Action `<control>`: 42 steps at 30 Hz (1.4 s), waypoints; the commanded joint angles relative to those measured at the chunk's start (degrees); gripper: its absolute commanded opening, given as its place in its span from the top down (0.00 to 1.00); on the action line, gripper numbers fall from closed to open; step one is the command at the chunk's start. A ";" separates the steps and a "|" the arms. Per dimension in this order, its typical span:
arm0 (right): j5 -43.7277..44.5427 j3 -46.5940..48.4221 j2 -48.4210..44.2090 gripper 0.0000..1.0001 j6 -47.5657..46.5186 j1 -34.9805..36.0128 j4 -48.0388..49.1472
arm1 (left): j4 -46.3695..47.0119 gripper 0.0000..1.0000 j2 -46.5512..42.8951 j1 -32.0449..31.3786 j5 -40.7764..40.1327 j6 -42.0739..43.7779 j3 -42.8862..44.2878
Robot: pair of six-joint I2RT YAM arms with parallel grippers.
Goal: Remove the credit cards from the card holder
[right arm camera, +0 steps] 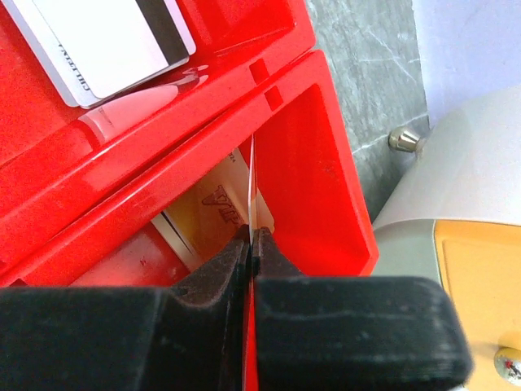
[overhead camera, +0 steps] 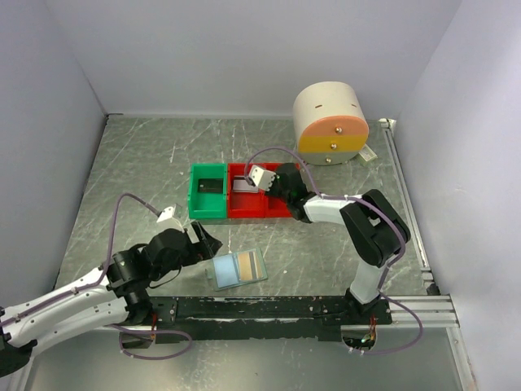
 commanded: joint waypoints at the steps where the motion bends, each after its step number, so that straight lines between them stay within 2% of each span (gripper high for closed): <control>1: -1.29 -0.88 0.72 0.97 -0.88 -0.43 2.52 | -0.54 0.00 0.14 0.43 0.35 1.05 0.52; 11: -1.00 -1.41 1.26 0.86 1.43 -0.67 0.47 | -1.05 0.00 -1.98 0.49 0.57 0.48 0.08; 14: -1.01 -1.63 0.57 0.77 1.17 -0.73 0.78 | -2.13 0.00 -2.57 0.43 0.32 0.52 0.42; 19: -1.37 -0.55 -0.72 0.68 1.68 -0.73 -1.18 | -2.78 0.00 -3.53 0.50 0.11 0.51 0.85; 29: 1.39 0.59 -1.41 0.66 6.15 -0.73 -1.60 | -2.13 0.00 -2.23 0.48 1.80 0.49 1.16; 32: 2.43 -0.31 -4.78 0.65 11.62 -0.66 -0.34 | -1.10 0.00 -1.10 0.48 2.81 0.48 1.16; 35: -1.95 -2.15 -11.43 0.64 18.71 -0.39 -0.76 | -0.02 0.00 -0.19 0.48 4.40 -0.11 0.72; 39: -6.44 -4.17 -21.61 0.61 38.25 -0.47 -3.86 | 0.32 0.01 0.61 0.50 6.83 -1.06 0.31; 42: -6.17 -5.05 -27.44 0.62 56.81 -0.57 -10.65 | 2.16 0.03 0.69 0.50 9.12 -1.54 -1.13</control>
